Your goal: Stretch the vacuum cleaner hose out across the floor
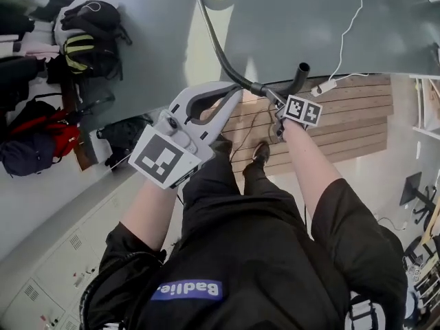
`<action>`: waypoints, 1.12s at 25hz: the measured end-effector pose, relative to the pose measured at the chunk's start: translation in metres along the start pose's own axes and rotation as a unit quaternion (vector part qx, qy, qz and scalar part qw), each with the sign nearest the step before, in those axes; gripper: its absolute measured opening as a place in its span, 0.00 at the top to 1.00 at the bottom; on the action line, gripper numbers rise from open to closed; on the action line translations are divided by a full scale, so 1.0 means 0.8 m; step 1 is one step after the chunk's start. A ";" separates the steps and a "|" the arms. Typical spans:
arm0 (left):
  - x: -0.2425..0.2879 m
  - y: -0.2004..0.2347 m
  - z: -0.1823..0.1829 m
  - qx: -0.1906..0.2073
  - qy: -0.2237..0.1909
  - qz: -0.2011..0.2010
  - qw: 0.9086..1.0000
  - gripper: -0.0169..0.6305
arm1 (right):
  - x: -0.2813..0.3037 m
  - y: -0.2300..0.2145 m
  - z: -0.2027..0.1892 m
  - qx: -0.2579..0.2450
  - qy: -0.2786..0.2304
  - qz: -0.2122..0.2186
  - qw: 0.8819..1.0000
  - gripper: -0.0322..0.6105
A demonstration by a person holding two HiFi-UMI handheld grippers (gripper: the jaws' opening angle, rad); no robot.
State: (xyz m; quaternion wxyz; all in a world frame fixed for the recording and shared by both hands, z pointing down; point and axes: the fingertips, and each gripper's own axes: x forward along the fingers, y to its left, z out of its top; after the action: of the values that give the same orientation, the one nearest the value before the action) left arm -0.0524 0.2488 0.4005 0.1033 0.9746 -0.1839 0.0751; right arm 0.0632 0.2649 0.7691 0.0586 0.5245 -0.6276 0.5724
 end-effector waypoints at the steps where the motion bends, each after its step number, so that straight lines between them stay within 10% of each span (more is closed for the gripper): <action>1: 0.006 -0.005 -0.006 -0.006 0.004 -0.001 1.000 0.98 | 0.008 -0.014 -0.011 0.017 0.004 0.001 1.000 0.68; 8: 0.028 0.024 -0.064 -0.038 0.033 0.029 0.998 0.98 | 0.092 -0.119 -0.064 0.093 0.036 -0.023 0.995 0.68; 28: 0.024 0.141 -0.214 -0.080 0.101 0.030 0.991 0.98 | 0.276 -0.289 -0.133 0.108 0.139 -0.112 0.978 0.68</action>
State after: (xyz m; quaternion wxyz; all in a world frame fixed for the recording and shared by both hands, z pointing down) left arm -0.0956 0.1790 0.5892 0.1966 0.9446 -0.2071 0.1617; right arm 0.0767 0.2649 1.1058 0.1514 0.5100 -0.4851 0.6940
